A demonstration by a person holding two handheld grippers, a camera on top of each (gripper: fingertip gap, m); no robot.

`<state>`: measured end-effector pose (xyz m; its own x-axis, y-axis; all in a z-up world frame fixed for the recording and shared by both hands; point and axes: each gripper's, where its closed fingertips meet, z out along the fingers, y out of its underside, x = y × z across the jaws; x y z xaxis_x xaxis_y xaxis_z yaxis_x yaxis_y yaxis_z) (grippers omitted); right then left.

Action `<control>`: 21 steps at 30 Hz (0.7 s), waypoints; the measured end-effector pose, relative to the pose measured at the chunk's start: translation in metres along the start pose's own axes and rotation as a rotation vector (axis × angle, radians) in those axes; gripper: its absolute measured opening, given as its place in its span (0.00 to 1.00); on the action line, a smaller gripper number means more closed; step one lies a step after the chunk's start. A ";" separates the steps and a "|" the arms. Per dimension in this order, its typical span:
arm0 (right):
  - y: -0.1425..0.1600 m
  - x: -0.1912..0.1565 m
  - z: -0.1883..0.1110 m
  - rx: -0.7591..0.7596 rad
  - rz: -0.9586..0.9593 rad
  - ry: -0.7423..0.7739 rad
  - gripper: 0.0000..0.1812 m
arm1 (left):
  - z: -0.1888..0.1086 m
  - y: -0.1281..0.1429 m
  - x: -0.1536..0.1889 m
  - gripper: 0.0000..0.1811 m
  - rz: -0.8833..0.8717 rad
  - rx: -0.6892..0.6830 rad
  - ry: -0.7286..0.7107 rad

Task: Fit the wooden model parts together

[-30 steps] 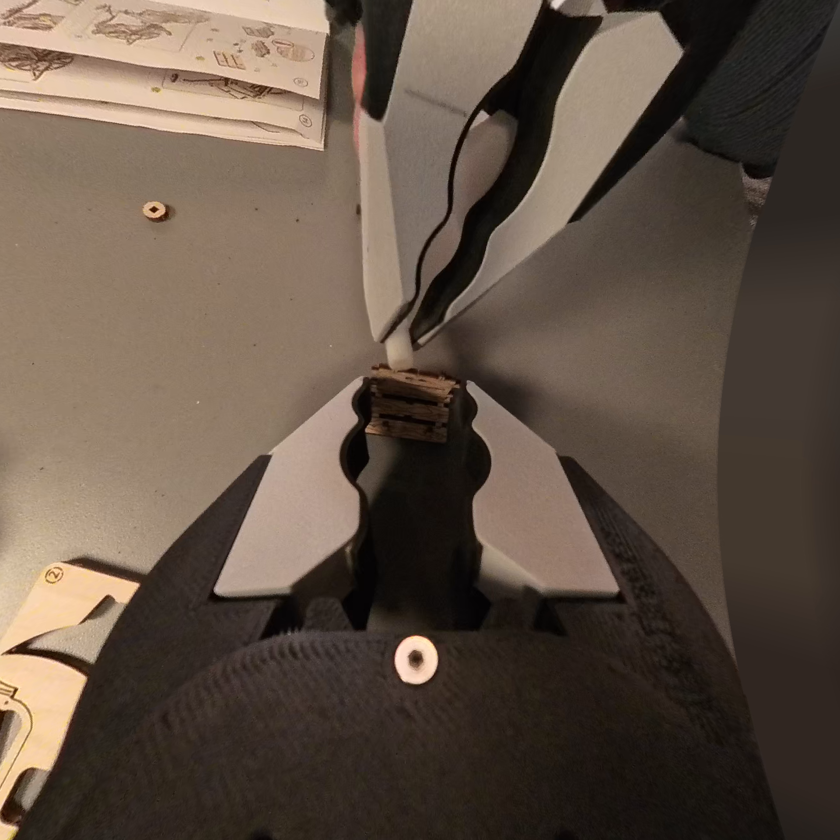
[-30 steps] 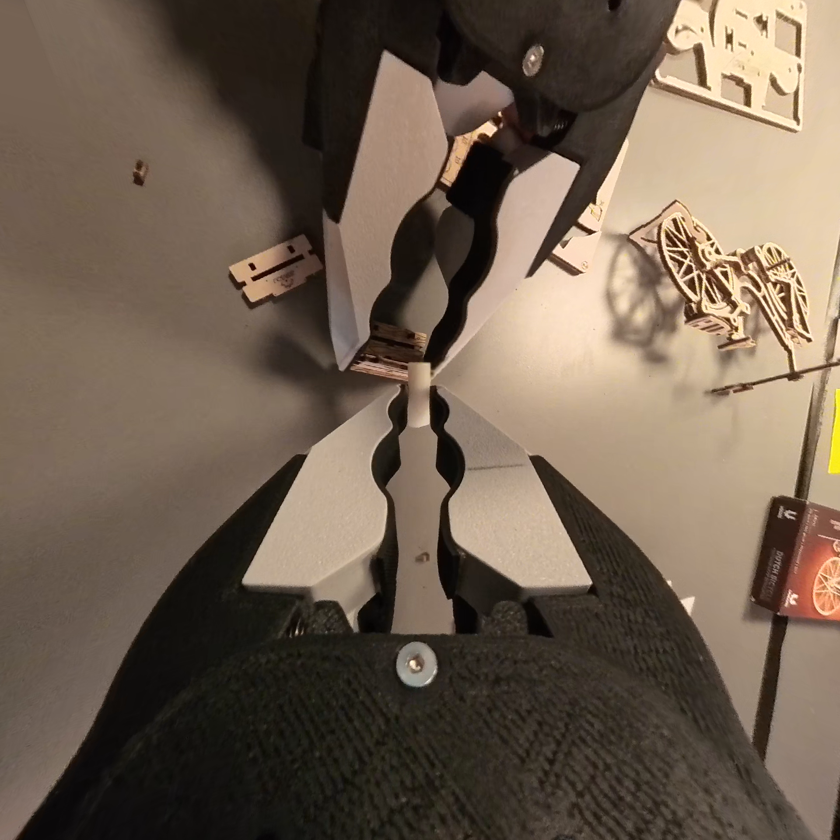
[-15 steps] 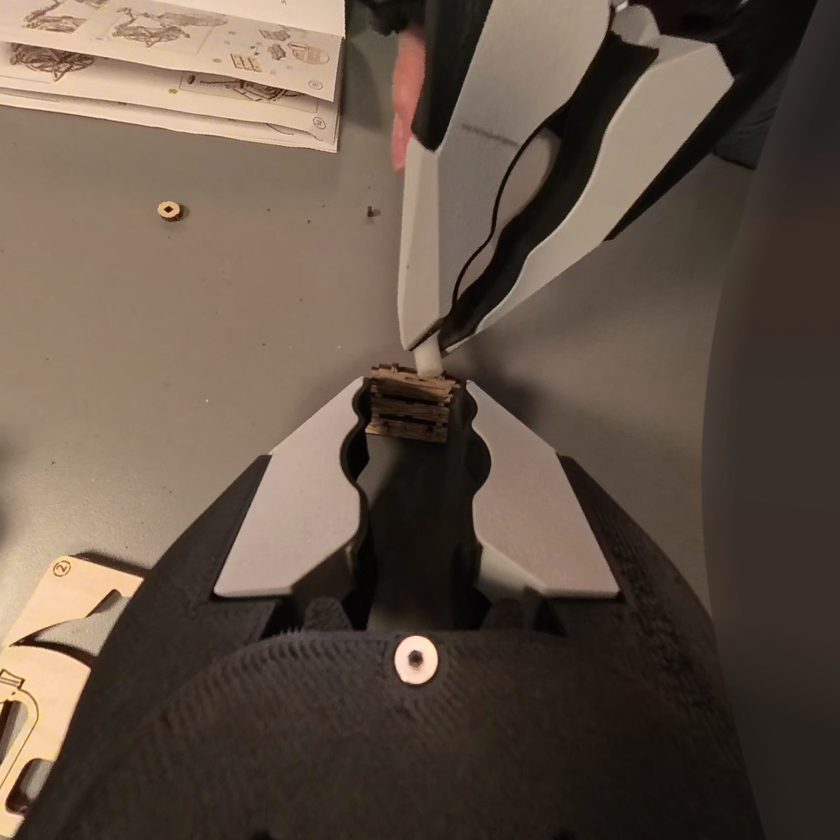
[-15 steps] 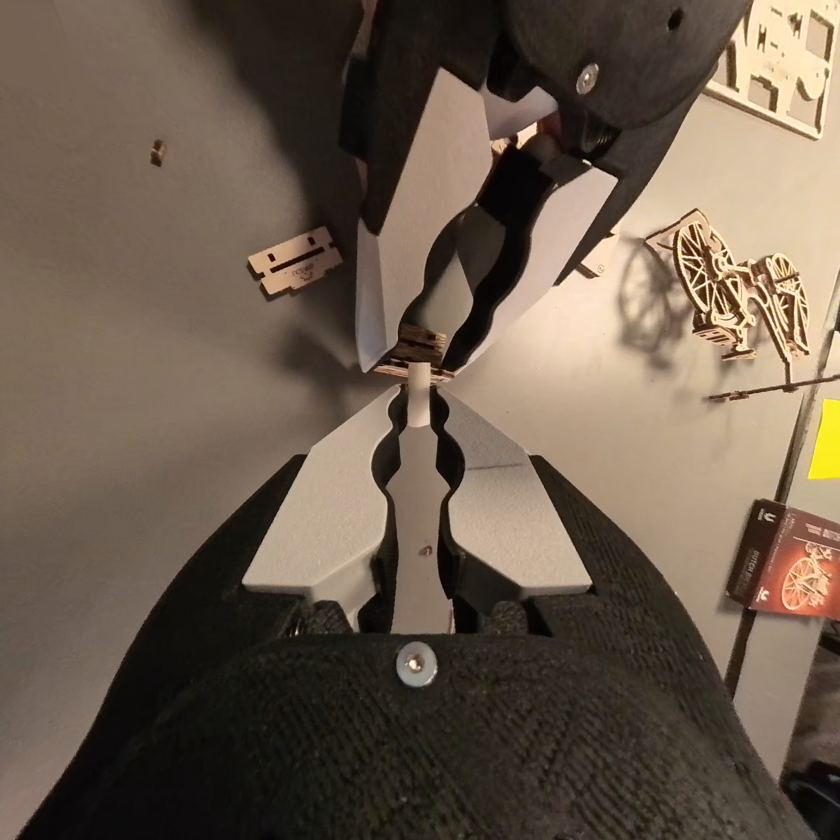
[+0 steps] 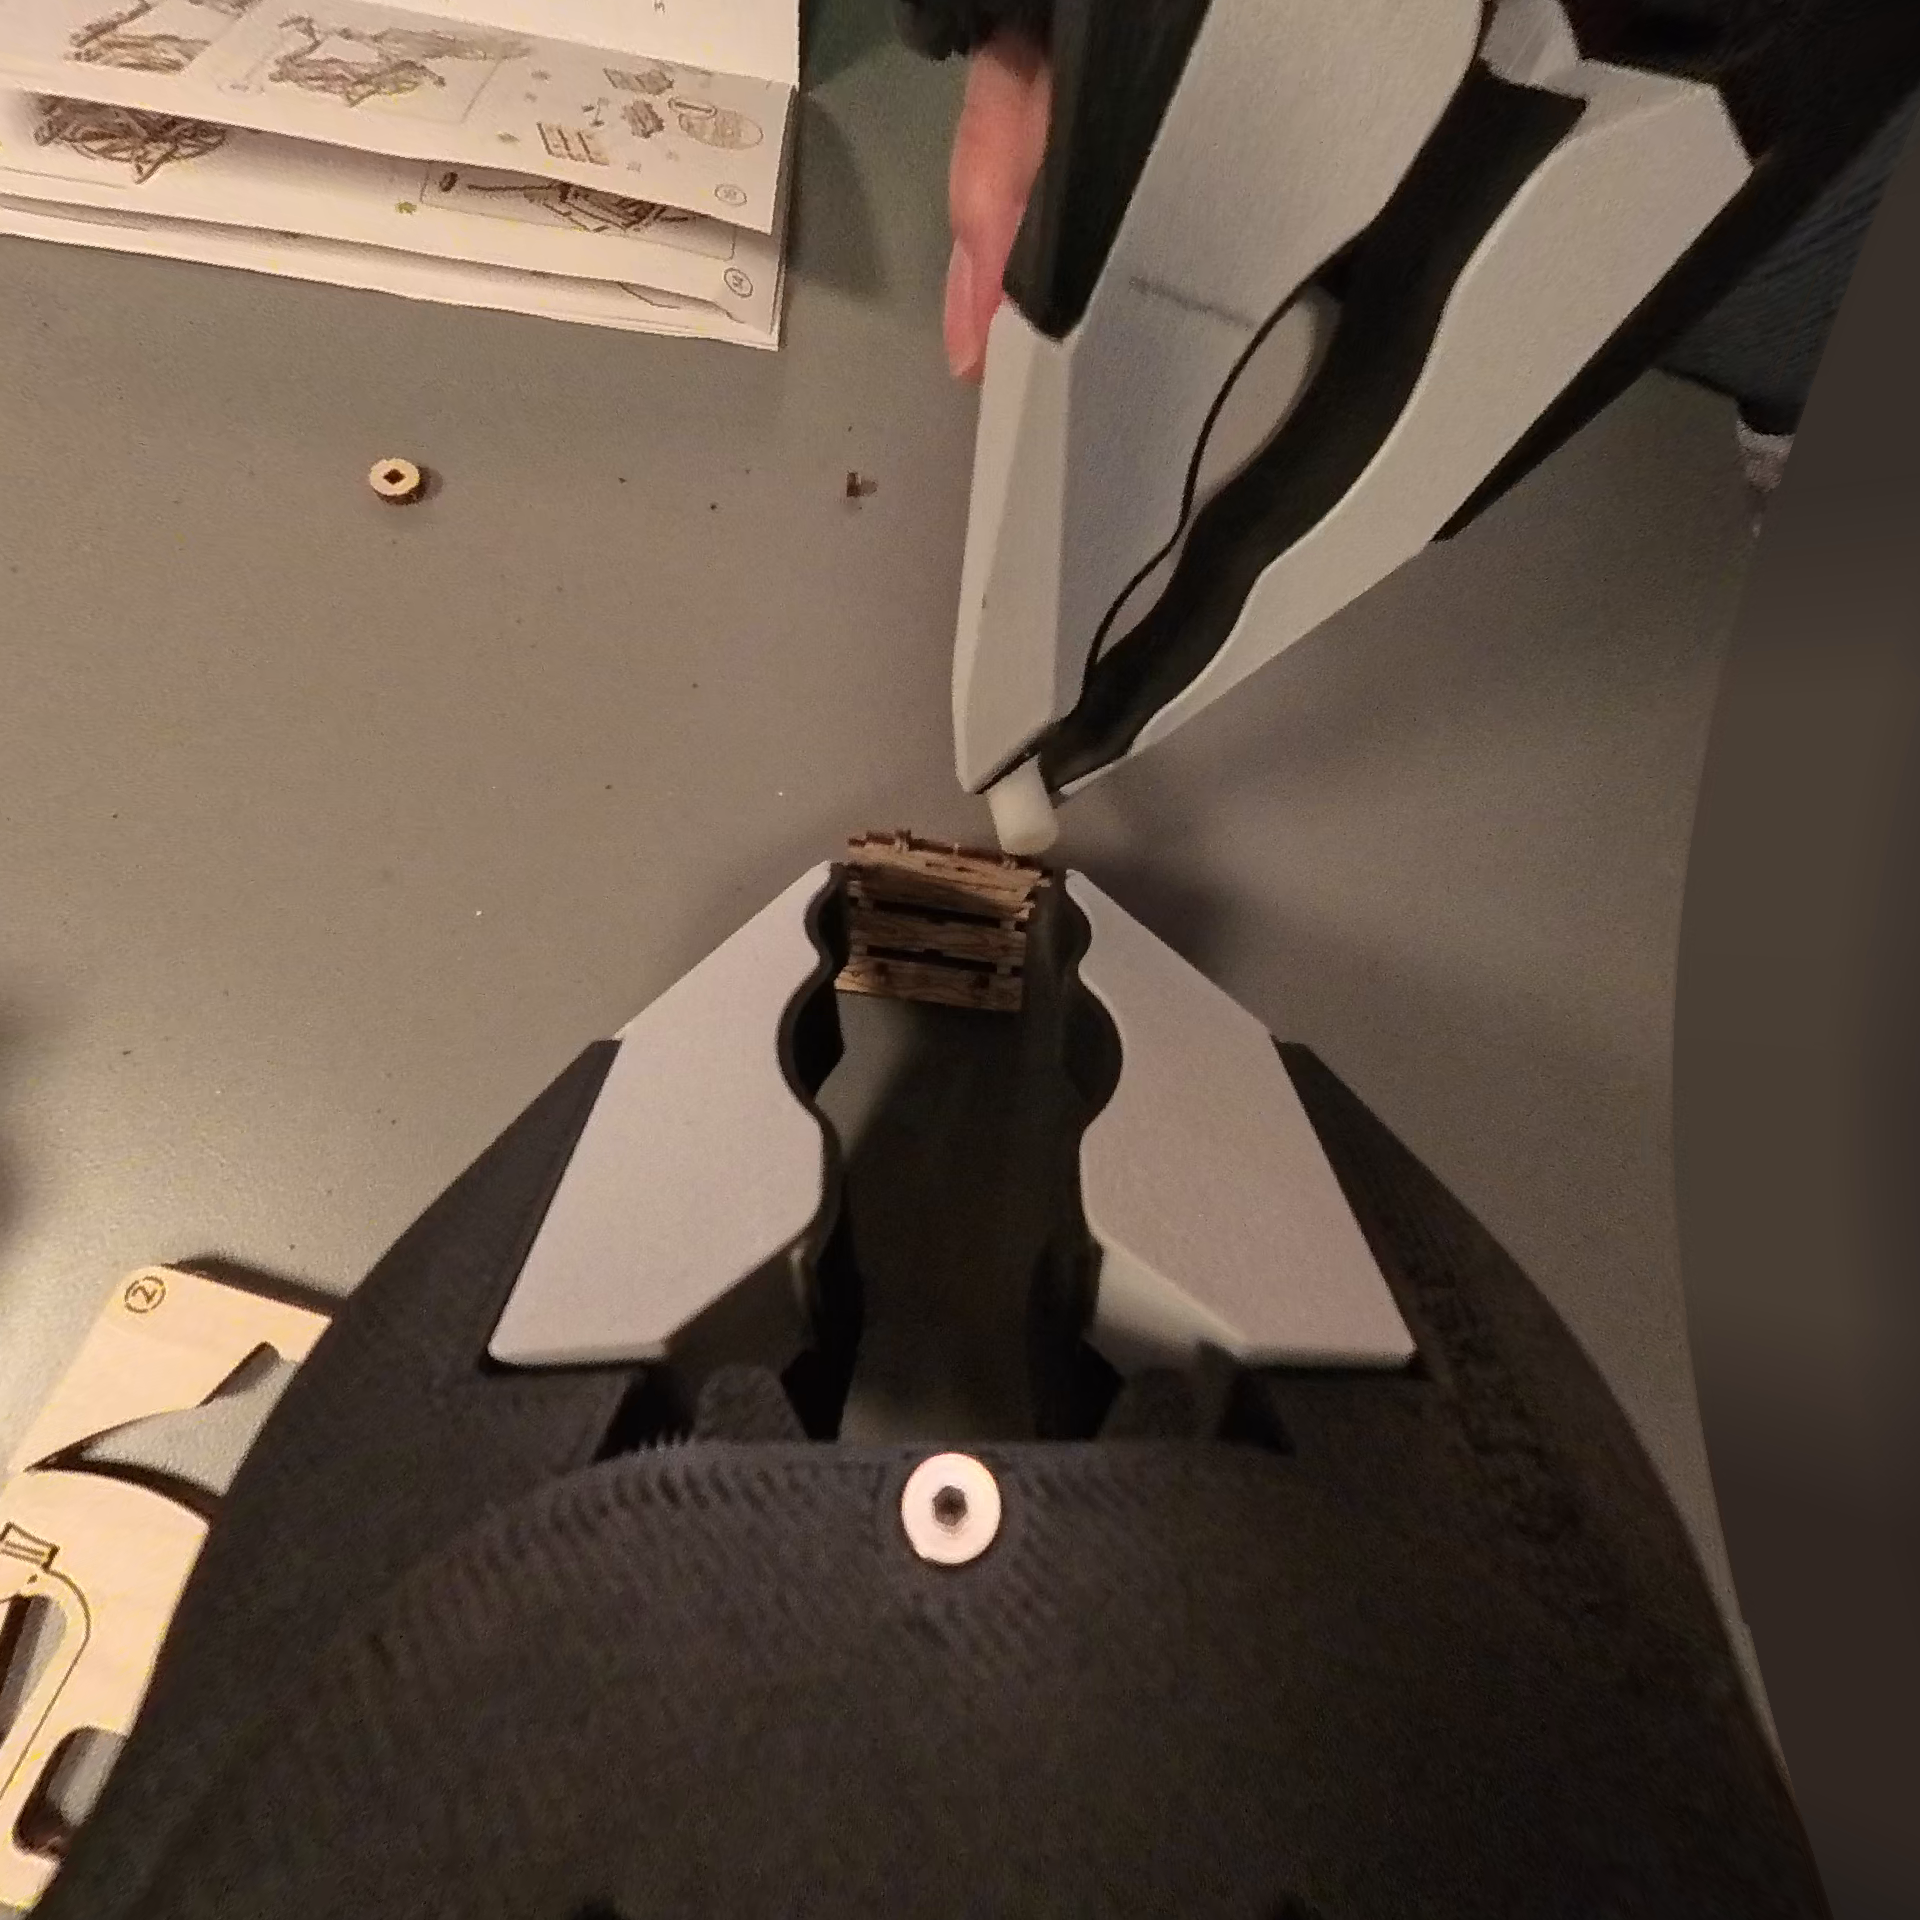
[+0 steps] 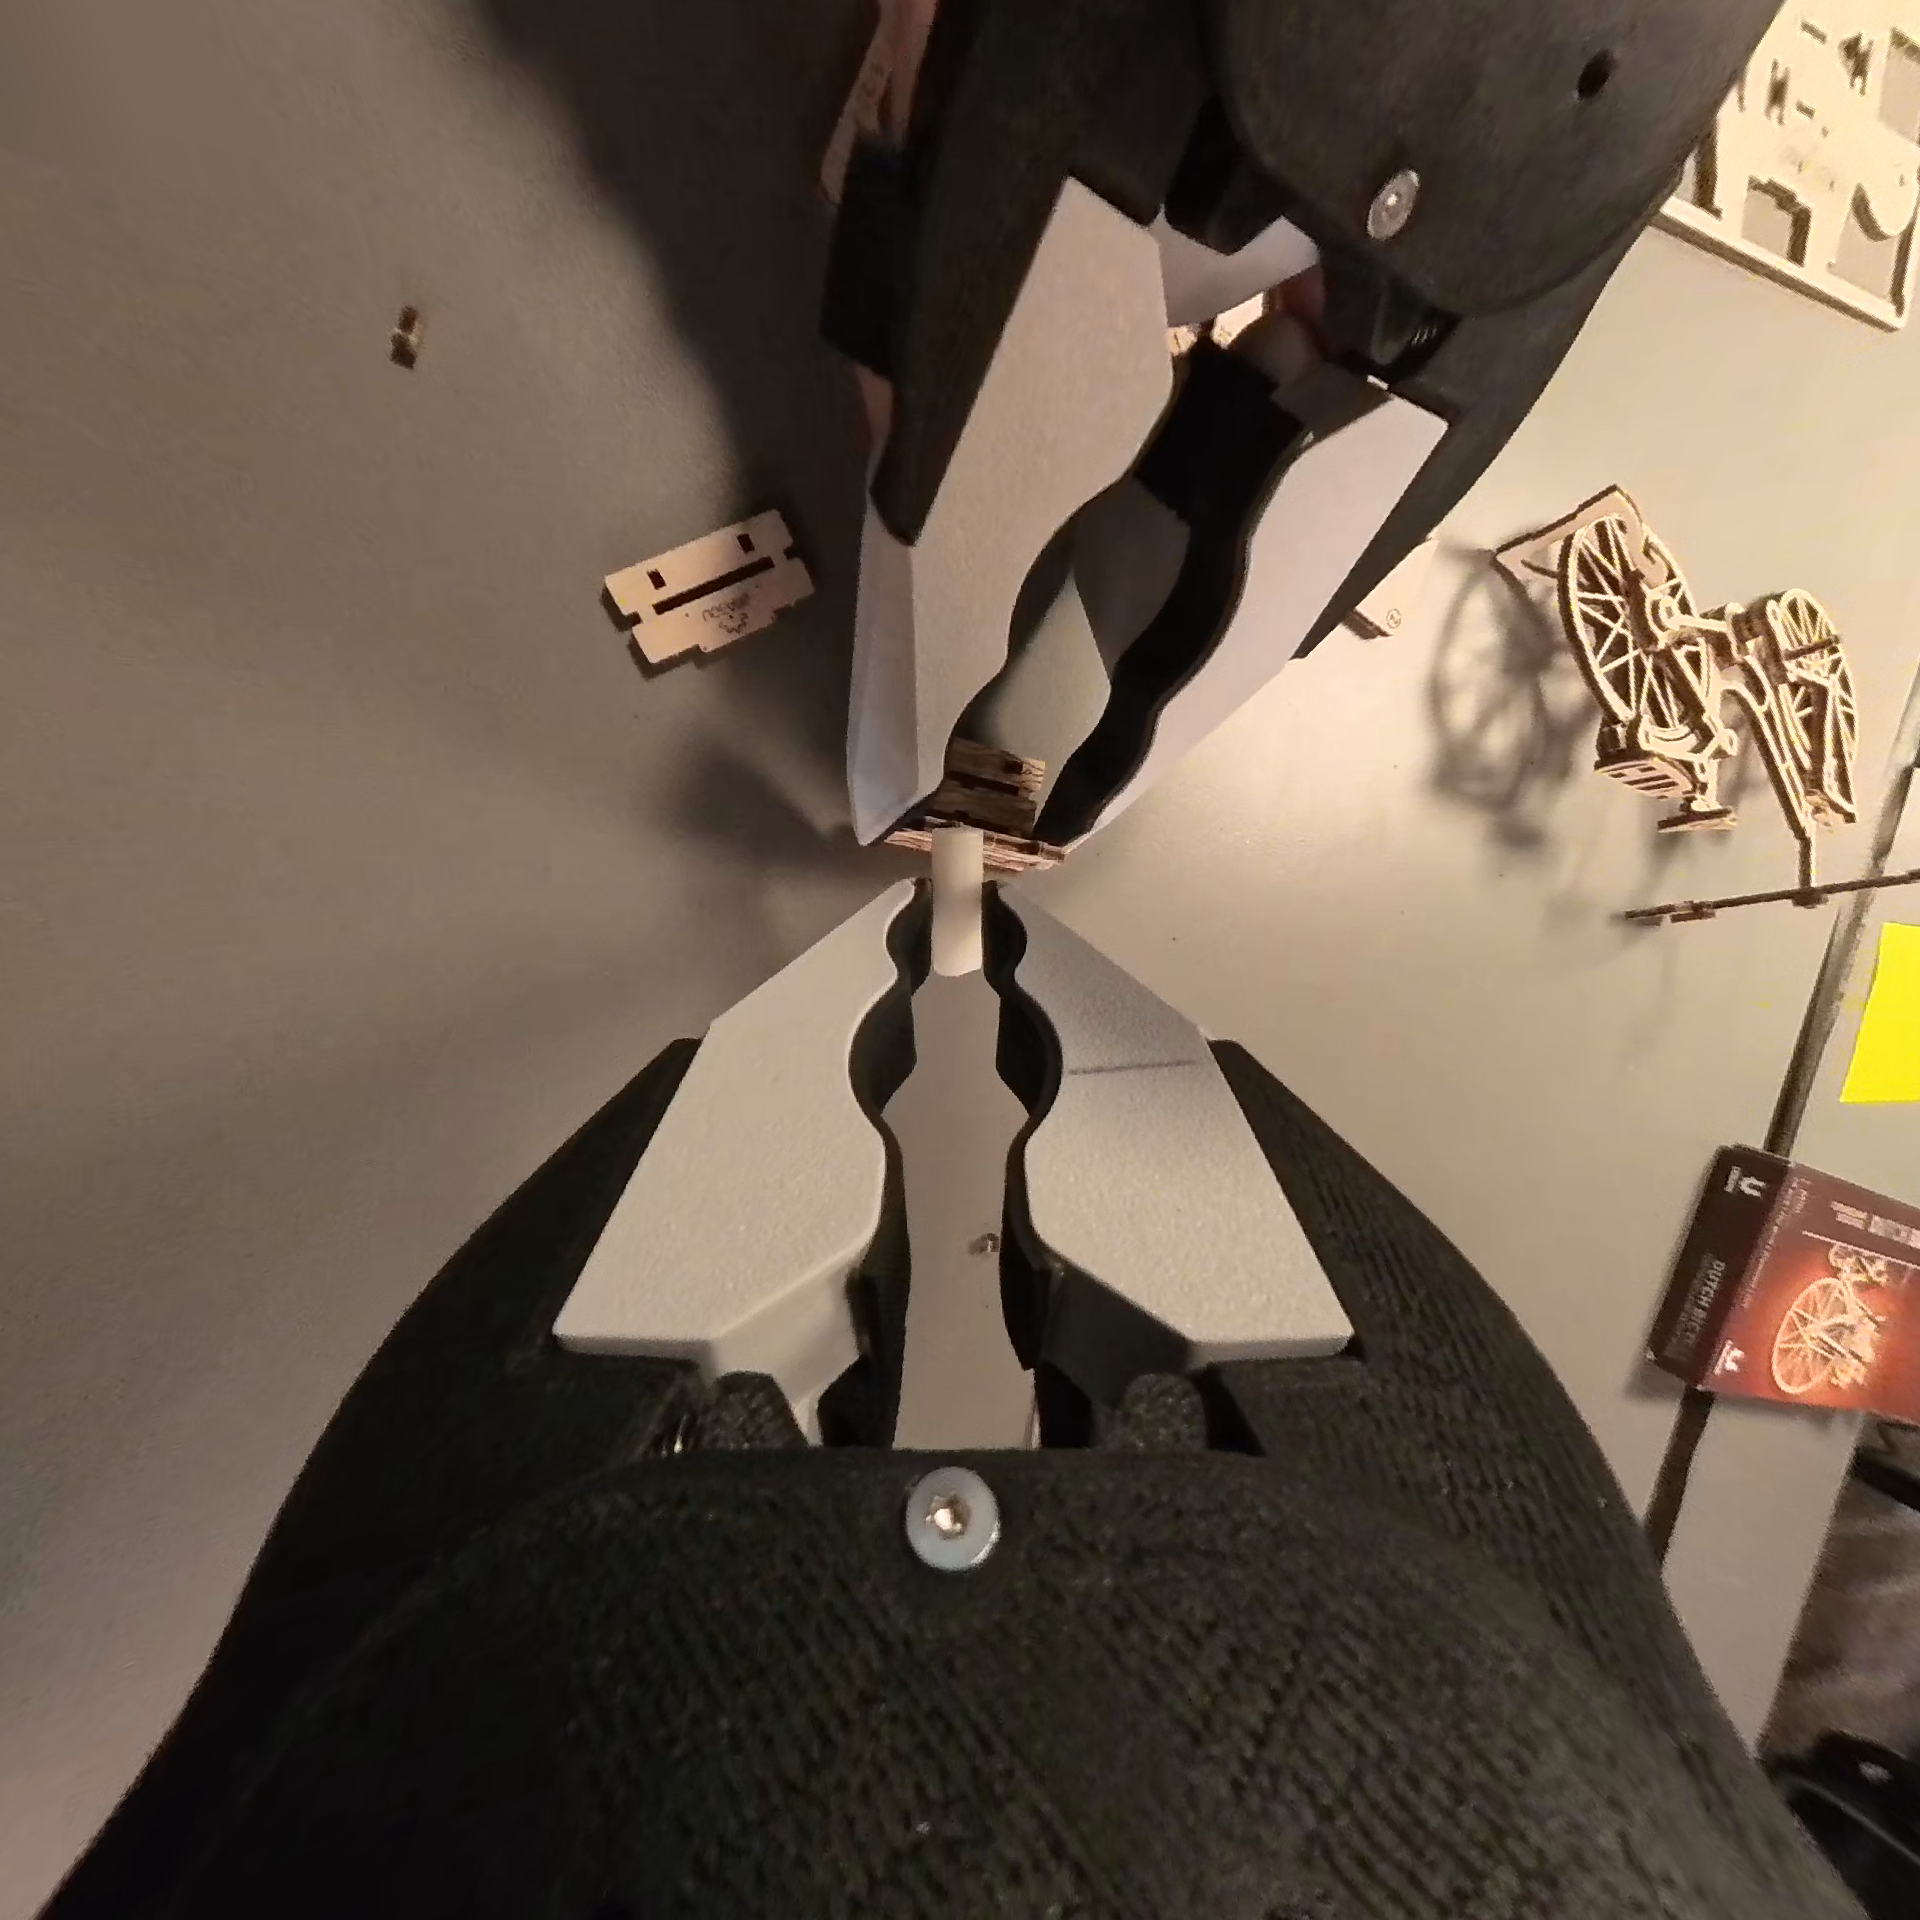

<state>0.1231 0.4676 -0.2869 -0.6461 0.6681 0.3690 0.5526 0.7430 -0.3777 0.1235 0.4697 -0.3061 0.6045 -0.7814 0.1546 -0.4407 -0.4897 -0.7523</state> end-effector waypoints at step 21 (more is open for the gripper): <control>0.013 0.023 0.002 -0.115 0.016 0.150 0.04 | 0.001 -0.001 -0.003 0.20 -0.015 0.006 -0.030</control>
<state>0.1143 0.4923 -0.2849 -0.5559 0.6719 0.4894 0.6244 0.7262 -0.2879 0.1225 0.4730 -0.3062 0.6310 -0.7618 0.1465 -0.4276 -0.4991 -0.7537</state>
